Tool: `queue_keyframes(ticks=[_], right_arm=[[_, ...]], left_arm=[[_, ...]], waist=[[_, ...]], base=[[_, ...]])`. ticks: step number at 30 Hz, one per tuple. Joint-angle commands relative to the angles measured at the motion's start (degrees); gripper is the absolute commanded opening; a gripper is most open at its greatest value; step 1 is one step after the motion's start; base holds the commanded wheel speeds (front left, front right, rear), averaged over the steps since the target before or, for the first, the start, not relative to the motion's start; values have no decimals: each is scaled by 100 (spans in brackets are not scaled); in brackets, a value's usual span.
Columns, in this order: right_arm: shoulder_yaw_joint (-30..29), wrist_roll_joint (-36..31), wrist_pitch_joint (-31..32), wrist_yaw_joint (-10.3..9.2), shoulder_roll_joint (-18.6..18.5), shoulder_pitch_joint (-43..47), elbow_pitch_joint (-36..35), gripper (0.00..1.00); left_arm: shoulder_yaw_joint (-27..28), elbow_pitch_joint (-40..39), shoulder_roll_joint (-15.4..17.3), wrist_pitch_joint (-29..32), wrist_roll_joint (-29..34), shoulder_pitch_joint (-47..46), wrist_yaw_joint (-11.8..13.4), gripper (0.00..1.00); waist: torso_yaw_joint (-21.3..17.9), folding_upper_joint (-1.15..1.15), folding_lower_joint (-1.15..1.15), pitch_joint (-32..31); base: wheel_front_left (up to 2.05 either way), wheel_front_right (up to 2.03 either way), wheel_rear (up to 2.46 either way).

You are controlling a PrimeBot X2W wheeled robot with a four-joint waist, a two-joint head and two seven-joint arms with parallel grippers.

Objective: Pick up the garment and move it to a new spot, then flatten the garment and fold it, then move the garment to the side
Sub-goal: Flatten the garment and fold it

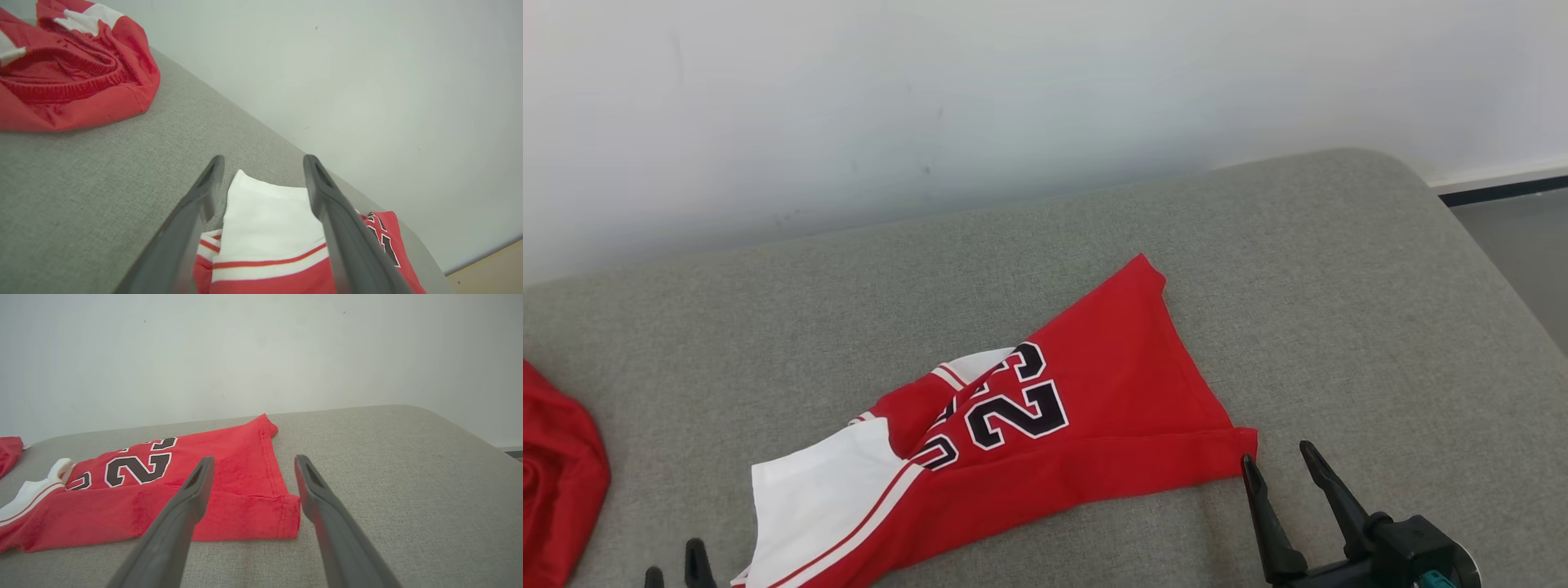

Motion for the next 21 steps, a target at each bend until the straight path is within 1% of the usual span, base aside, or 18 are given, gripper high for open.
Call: queue_keyframes(ticks=[1,7,13,17,19,21], right_arm=[[14,34,1,-4,-16,-25,-21,100],[43,28,1,-4,-32,-72,-71,100],[93,6,1,-4,-49,-35,-89,100],[113,6,1,-4,-42,9,-77,100],[126,13,1,-4,-39,14,-74,100],[141,26,1,-4,-44,9,-76,100]], left_arm=[[-18,-60,2,-25,135,42,16,100],[-200,-403,2,-25,1078,-30,164,100],[-451,-462,2,-25,1938,-2,375,100],[-636,-99,4,-25,2473,-59,525,100],[-662,190,5,-25,2611,-223,563,100],[-667,608,7,-25,2724,-350,542,100]], waist=[[28,0,0,-33],[67,0,0,-128],[49,0,0,-225],[4,0,0,-281],[-28,0,0,-286],[-69,0,0,-276]], base=[[0,0,0],[0,0,0],[0,0,0],[0,0,0],[0,0,0],[0,0,0]])
